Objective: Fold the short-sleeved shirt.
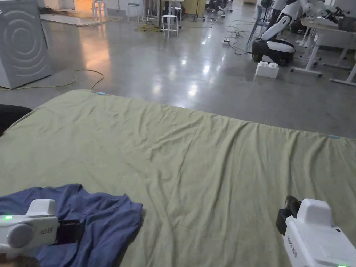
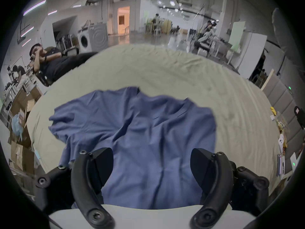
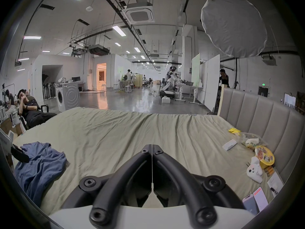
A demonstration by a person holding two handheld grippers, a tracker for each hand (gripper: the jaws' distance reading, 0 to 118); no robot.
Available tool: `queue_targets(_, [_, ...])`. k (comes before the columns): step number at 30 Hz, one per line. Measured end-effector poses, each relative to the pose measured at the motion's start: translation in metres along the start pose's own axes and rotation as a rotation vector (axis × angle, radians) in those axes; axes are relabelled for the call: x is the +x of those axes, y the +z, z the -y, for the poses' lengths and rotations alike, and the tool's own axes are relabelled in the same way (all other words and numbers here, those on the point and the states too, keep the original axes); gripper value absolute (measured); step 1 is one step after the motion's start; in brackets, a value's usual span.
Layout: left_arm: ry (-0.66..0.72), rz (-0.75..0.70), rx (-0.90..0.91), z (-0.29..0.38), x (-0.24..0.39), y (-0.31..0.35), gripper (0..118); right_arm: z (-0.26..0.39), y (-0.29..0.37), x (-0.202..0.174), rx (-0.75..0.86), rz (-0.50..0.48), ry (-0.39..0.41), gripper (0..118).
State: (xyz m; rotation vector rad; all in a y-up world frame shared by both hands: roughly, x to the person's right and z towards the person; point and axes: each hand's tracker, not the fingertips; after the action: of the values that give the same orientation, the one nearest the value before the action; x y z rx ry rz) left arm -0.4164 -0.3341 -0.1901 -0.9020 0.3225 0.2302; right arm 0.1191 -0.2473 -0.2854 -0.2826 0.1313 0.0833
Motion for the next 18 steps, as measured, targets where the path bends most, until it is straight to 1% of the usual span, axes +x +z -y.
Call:
queue_targets(1, [0.014,-0.01,-0.017,0.001,-0.006,-0.007,97,0.0,-0.001,-0.002,0.019,0.005,0.019,1])
queue_targets(4, [0.065,-0.053,-0.073,0.005,-0.019,-0.032,97,0.003,-0.004,-0.007,0.0,-0.002,0.022,1])
queue_targets(9, [0.106,-0.021,-0.203,0.021,-0.02,-0.073,96,0.006,-0.006,-0.015,-0.019,-0.009,0.038,1])
queue_targets(10, [0.099,-0.029,-0.22,0.026,-0.02,-0.079,96,0.007,-0.007,-0.016,-0.023,-0.009,0.041,1])
queue_targets(11, [0.038,-0.06,-0.152,0.027,-0.015,-0.076,96,0.008,-0.007,-0.016,-0.028,-0.009,0.045,1])
queue_targets(12, [0.006,-0.074,-0.139,0.027,-0.01,-0.073,92,0.008,-0.008,-0.017,-0.032,-0.01,0.047,1])
queue_targets(14, [-0.013,-0.071,-0.139,0.026,-0.004,-0.067,77,0.011,-0.009,-0.018,-0.038,-0.008,0.05,1])
queue_targets(15, [-0.026,-0.061,-0.129,0.026,-0.002,-0.064,61,0.012,-0.01,-0.018,-0.042,-0.009,0.05,1])
queue_targets(16, [-0.051,-0.055,-0.112,0.027,0.001,-0.062,38,0.012,-0.01,-0.019,-0.045,-0.009,0.05,1])
queue_targets(17, [-0.072,-0.063,-0.094,0.027,0.004,-0.06,13,0.013,-0.011,-0.02,-0.046,-0.01,0.049,1])
queue_targets(18, [-0.134,-0.143,-0.081,0.029,0.0,-0.065,7,0.014,-0.011,-0.021,-0.049,-0.011,0.049,1])
